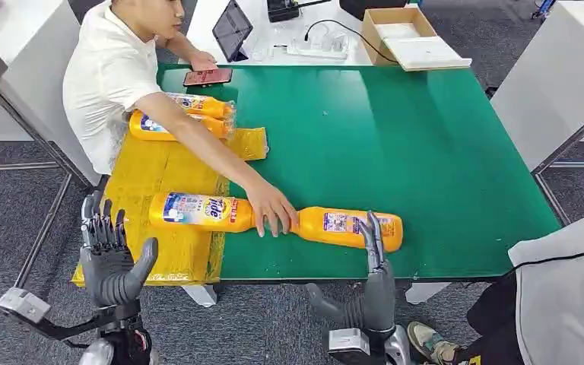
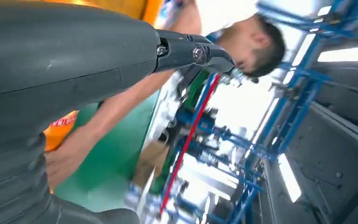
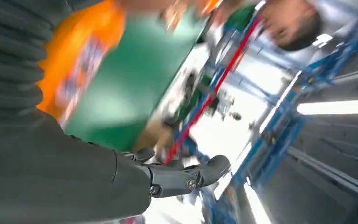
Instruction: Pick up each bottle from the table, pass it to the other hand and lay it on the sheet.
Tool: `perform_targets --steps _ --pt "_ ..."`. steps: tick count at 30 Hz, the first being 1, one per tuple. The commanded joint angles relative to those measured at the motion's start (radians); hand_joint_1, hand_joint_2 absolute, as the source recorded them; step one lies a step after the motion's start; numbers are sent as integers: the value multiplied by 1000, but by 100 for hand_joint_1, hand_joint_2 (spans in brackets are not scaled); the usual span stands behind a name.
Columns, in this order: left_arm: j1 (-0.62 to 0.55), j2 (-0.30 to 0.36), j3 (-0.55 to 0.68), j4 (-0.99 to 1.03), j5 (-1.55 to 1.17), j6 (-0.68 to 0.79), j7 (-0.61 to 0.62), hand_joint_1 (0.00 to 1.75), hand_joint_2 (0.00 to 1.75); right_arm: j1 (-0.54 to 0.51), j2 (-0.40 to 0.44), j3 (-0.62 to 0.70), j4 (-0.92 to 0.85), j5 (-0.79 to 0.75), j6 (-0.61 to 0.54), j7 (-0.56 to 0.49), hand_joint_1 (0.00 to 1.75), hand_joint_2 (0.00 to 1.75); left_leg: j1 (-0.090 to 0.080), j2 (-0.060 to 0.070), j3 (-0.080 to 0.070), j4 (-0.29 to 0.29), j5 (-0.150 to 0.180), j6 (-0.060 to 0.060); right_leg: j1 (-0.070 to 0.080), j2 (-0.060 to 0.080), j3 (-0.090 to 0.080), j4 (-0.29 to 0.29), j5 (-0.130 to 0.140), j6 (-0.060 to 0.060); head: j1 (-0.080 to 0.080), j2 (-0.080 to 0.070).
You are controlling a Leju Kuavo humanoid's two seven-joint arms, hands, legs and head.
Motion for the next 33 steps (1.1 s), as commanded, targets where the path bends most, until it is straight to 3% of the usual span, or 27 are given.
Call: perform_targets --steps 1,3,9,10,14,24,33 --pt "31 38 -90 -34 -119 104 -33 0 175 -83 -116 -170 139 241 -12 135 0 175 1 0 3 -1 0 -1 1 -1 3 -1 0 -1 1 0" --pt "15 36 -98 -17 -121 115 -32 0 175 -134 -150 -187 213 271 8 130 0 175 2 2 11 -2 -2 -3 2 -2 12 -3 -2 -4 0 0" --pt "13 37 -99 -16 -122 118 -32 0 175 -129 -141 -187 207 270 11 124 0 175 1 0 4 -1 0 -1 1 -1 5 -1 0 -1 0 0" --pt "12 36 -100 -12 -123 122 -30 0 175 -142 -157 -174 228 308 31 164 0 175 1 1 6 -2 -1 -2 2 -1 7 -2 -1 -2 0 0" --pt "-24 37 -127 75 -168 212 41 0 175 -287 -183 -165 448 295 97 191 0 175 0 2 4 -2 0 -1 1 1 4 -2 1 -1 0 0" --pt "-115 39 -177 194 -209 292 64 0 175 -589 -74 -110 953 315 131 223 0 175 1 5 4 -2 1 0 1 3 4 -1 3 -1 0 0" --pt "-132 44 -206 212 -213 292 73 0 175 -623 -56 -80 1060 340 178 290 0 175 1 2 5 -1 1 0 1 0 5 0 1 -1 0 0"
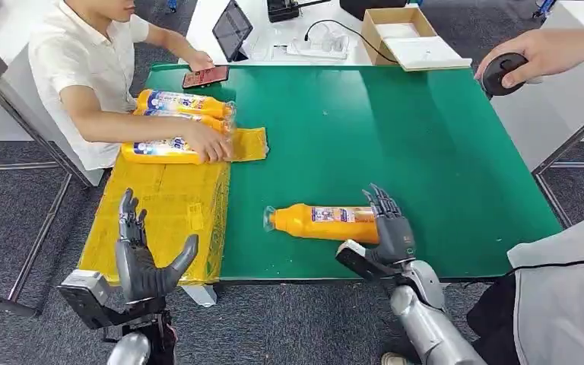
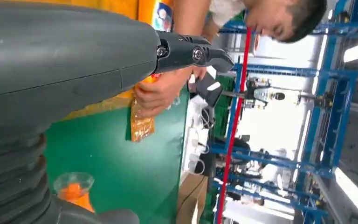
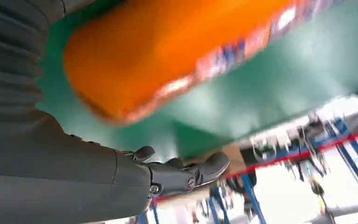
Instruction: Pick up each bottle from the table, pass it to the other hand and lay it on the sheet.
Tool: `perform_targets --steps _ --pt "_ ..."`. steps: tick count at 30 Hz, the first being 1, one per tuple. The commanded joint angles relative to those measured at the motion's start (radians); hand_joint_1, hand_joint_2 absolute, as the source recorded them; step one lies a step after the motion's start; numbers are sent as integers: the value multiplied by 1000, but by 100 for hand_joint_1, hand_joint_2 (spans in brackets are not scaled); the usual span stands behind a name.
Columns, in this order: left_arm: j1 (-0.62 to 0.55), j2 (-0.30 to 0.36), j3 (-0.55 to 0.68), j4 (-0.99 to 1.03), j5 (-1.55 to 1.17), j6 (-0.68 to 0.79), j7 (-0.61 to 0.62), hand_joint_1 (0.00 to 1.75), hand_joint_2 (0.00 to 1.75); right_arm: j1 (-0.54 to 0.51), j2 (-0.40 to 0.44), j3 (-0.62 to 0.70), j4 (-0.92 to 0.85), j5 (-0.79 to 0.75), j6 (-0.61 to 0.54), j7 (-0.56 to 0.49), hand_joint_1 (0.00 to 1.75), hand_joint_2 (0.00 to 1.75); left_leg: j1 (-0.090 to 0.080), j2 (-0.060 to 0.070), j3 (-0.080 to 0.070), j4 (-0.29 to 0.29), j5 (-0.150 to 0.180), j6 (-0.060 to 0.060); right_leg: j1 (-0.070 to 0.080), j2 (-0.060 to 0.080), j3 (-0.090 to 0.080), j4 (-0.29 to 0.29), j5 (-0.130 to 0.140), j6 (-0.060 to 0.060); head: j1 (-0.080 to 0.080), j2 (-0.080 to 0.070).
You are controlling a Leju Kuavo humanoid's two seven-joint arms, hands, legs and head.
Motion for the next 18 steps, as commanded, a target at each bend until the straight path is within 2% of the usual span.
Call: perform_targets --steps 1,2,6,14,16,17,18 --pt "-56 30 -50 109 -1 1 13 0 175 -129 40 58 291 17 49 66 0 175 0 1 3 -1 -1 -1 0 0 2 -1 0 -1 0 0" --pt "-56 31 -52 110 -1 -1 16 0 175 -132 38 60 294 19 58 68 0 175 1 2 6 -2 -2 -2 1 0 5 -1 -1 -2 0 0" --pt "-62 36 -66 108 13 -32 40 0 175 -152 39 87 318 34 142 116 0 175 0 1 3 -1 -1 -2 1 0 4 -1 0 -2 0 0" --pt "-57 38 -68 94 24 -46 51 0 175 -155 36 107 322 53 166 153 0 175 1 2 10 -2 -1 -2 1 -1 8 -2 -1 -3 0 0" --pt "-50 39 -68 85 35 -63 64 0 175 -164 27 133 331 79 210 213 0 175 0 3 9 -1 0 -2 1 0 7 -2 0 -2 0 0" --pt "-47 38 -67 84 43 -74 72 0 175 -166 26 136 334 83 220 230 145 175 1 3 10 -2 0 -3 1 -1 8 -2 0 -3 0 0" --pt "-42 32 -61 82 59 -86 80 0 175 -175 24 140 344 85 251 263 175 175 1 3 9 -1 0 -2 1 0 8 -2 0 -2 0 0"
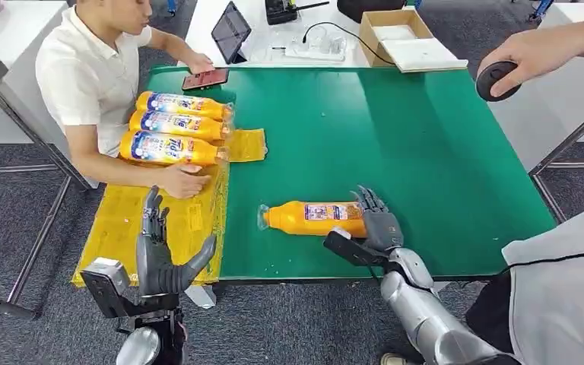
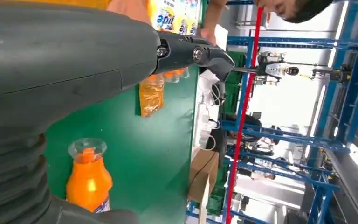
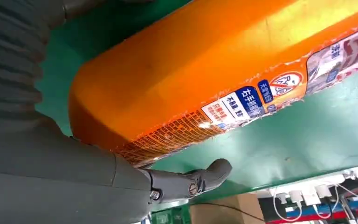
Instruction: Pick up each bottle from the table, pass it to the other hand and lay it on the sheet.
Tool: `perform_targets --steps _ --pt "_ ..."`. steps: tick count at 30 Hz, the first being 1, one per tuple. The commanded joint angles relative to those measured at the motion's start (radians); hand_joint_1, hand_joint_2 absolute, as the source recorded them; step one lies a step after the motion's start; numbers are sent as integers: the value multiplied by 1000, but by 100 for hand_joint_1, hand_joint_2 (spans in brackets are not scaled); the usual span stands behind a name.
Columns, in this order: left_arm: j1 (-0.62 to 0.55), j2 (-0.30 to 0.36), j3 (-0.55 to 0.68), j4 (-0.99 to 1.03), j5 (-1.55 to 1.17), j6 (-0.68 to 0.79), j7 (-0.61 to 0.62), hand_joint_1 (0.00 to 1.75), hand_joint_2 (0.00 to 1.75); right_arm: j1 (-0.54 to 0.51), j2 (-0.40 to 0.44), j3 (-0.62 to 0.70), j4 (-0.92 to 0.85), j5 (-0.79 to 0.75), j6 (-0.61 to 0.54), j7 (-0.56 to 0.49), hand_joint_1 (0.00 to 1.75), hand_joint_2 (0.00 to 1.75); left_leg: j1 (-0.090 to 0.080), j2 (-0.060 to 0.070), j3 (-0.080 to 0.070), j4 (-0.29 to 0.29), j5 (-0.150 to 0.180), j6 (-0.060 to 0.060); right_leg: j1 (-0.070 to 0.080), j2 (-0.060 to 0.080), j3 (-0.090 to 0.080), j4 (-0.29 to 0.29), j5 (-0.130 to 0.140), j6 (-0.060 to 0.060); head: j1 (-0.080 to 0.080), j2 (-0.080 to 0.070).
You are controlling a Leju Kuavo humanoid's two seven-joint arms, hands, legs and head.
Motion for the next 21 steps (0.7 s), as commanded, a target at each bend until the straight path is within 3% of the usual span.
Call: perform_targets --steps 1,5,9,15,21 --pt "-12 21 -15 39 41 -45 36 0 175 -43 -8 92 131 48 129 138 175 175 1 0 3 -1 0 -1 1 -1 3 -1 0 -2 0 0" --pt "-15 20 -19 38 48 -57 38 0 175 -53 -11 102 131 57 143 145 175 175 2 1 8 -2 0 -2 2 -1 8 -2 0 -2 0 0" --pt "-15 17 -14 42 115 -109 67 0 175 -46 -6 85 111 19 140 82 175 175 1 1 10 -1 0 -2 1 -1 10 -2 0 -3 0 0" --pt "-11 2 1 15 32 12 -24 0 175 -31 21 38 92 -55 139 34 175 175 2 2 12 -2 -1 -3 2 0 12 -2 -1 -3 0 0" --pt "-27 11 -2 10 83 -7 -7 0 175 -29 17 16 65 -128 170 -28 175 175 1 2 11 -1 0 -2 2 0 11 -1 0 -2 0 0"
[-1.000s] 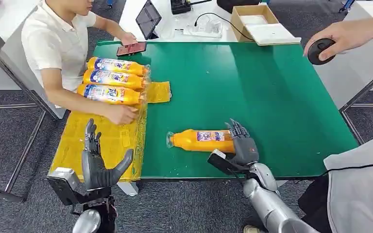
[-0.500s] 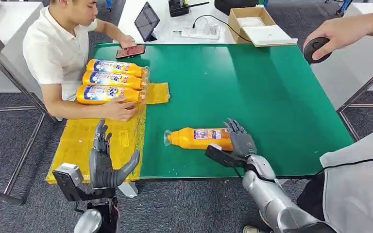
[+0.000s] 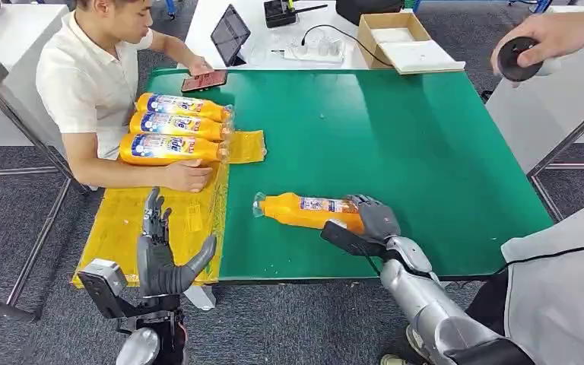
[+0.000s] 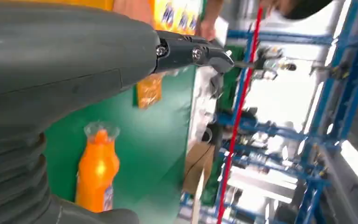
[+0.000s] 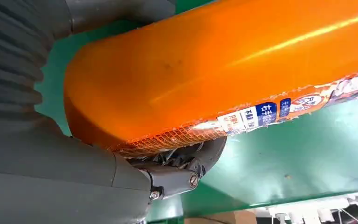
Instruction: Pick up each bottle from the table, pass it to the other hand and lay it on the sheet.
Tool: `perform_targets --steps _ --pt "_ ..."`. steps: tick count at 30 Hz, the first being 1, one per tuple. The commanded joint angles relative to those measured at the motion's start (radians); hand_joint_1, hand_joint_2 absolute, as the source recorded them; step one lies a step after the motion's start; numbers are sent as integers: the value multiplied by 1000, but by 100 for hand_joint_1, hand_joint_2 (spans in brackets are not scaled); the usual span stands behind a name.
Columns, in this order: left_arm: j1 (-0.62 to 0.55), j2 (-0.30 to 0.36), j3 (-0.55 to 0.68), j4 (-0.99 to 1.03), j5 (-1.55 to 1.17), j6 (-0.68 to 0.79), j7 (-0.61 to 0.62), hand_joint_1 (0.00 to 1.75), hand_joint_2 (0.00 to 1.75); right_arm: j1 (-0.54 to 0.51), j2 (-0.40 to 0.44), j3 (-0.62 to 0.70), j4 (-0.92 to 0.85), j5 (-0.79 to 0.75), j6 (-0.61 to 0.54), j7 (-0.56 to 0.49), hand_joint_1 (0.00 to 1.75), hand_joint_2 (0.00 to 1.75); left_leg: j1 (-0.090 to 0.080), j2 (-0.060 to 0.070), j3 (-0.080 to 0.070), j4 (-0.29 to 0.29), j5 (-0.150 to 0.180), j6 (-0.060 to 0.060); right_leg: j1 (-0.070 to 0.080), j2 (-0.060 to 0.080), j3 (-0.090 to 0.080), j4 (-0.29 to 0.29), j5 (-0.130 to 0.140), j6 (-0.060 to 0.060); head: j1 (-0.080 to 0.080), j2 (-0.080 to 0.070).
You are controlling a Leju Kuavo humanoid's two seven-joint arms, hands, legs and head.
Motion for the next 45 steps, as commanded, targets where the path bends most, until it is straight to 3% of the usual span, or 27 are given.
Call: perform_targets --steps 1,8,10,12,15,18,21,25,28,32,36,39,45 --pt "-29 14 -2 22 48 -7 11 0 175 45 33 -62 -1 -142 79 -147 175 175 1 -1 1 -1 0 -1 1 -2 1 -1 0 -1 0 0" --pt "-29 14 0 29 54 -8 9 0 175 49 39 -56 -15 -144 85 -142 175 175 1 -1 1 -1 0 -2 1 -2 1 -1 0 -3 0 0" --pt "-33 -10 38 47 57 60 -5 0 175 61 46 -75 -69 -218 134 -221 175 175 1 -1 0 -1 0 -1 1 -2 1 -1 0 -2 0 0" --pt "-52 -30 113 95 103 138 6 0 175 78 76 -72 -221 -278 132 -266 175 175 1 0 0 0 0 -2 1 -1 0 0 0 -2 0 0" --pt "-45 -26 159 147 237 97 46 0 175 156 75 -28 -528 -386 133 -223 175 175 1 3 -3 0 0 -2 1 2 -3 0 1 -2 0 0" --pt "-22 -9 95 153 209 54 25 0 175 242 76 -23 -765 -495 52 -249 175 175 0 1 -6 -1 0 -2 0 0 -6 2 -1 -2 -1 0" --pt "4 14 24 121 246 -91 13 0 175 283 71 0 -867 -546 13 -266 175 175 0 -6 -7 -1 0 -1 0 -4 -6 1 -2 -1 0 0" --pt "10 16 -3 140 308 -198 60 0 175 293 95 25 -857 -576 -13 -301 175 175 0 -5 -10 -1 0 -1 0 -2 -7 1 -2 -1 0 0" --pt "17 15 -22 119 199 -165 -41 0 175 279 99 61 -807 -587 -24 -297 175 175 0 -4 -10 -1 0 -1 0 -2 -8 0 -2 -1 0 0" --pt "30 21 -31 82 195 -193 -48 0 175 251 95 77 -740 -587 -16 -285 175 175 0 -3 -10 -1 -1 -2 0 -2 -8 0 -2 -2 0 0" --pt "40 33 -43 55 172 -271 -59 0 175 214 76 157 -622 -540 96 -231 175 175 0 -3 -12 -1 0 -1 0 -1 -10 0 -1 -1 0 0" --pt "46 18 -37 33 57 -158 -81 0 175 239 89 223 -601 -522 148 -249 175 175 1 -2 -10 -1 -1 -1 0 0 -8 -1 -1 -2 0 0" --pt "43 6 -44 -4 67 -153 -71 0 175 275 108 308 -611 -492 172 -231 175 175 1 -4 -11 -1 -1 -1 1 -2 -9 0 -2 -2 0 0"
